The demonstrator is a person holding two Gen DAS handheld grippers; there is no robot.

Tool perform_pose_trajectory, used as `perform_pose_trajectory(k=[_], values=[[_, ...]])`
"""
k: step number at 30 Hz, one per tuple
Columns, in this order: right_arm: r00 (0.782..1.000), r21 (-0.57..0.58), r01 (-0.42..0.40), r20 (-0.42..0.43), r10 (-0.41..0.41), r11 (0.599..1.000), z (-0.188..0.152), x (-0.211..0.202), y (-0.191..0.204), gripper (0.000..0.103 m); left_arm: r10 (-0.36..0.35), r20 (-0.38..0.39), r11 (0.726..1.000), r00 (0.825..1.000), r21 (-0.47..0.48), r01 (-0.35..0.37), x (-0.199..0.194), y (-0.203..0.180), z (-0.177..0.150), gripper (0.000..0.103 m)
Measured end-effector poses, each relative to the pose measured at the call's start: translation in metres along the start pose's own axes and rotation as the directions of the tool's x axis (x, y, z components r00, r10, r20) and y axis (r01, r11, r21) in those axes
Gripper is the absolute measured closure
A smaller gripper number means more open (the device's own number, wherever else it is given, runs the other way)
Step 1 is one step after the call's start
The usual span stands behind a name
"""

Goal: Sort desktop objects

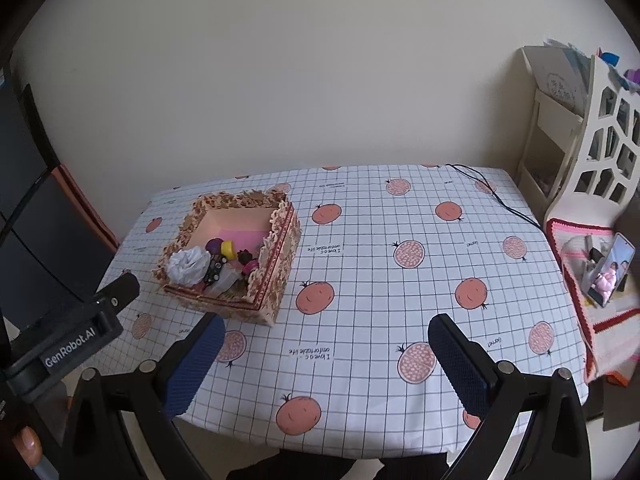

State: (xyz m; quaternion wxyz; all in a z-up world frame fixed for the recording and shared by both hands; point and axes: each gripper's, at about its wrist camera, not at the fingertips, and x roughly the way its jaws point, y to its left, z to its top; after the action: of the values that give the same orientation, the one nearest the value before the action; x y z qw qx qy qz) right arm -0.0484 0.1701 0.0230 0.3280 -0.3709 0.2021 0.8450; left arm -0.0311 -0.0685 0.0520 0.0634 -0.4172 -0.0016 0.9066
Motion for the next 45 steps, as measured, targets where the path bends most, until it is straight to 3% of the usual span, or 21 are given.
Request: perform_pose_trajectory(k=[24,45], values=[[0.999,-0.035,0.009,0.032,-0.008,0.999,-0.014,-0.041,0.028,0.000,0.004,0.031,1.000,1.000,0.002,-0.004,-0.050,0.019,-0.022,0.000],[1.000,-0.035,0.000,0.029,0.001,0.999,-0.013,-0.039,0.027,0.000,0.001,0.036,1.000,0.999,0.004,-0.001,-0.054,0.016,-0.022,0.000]])
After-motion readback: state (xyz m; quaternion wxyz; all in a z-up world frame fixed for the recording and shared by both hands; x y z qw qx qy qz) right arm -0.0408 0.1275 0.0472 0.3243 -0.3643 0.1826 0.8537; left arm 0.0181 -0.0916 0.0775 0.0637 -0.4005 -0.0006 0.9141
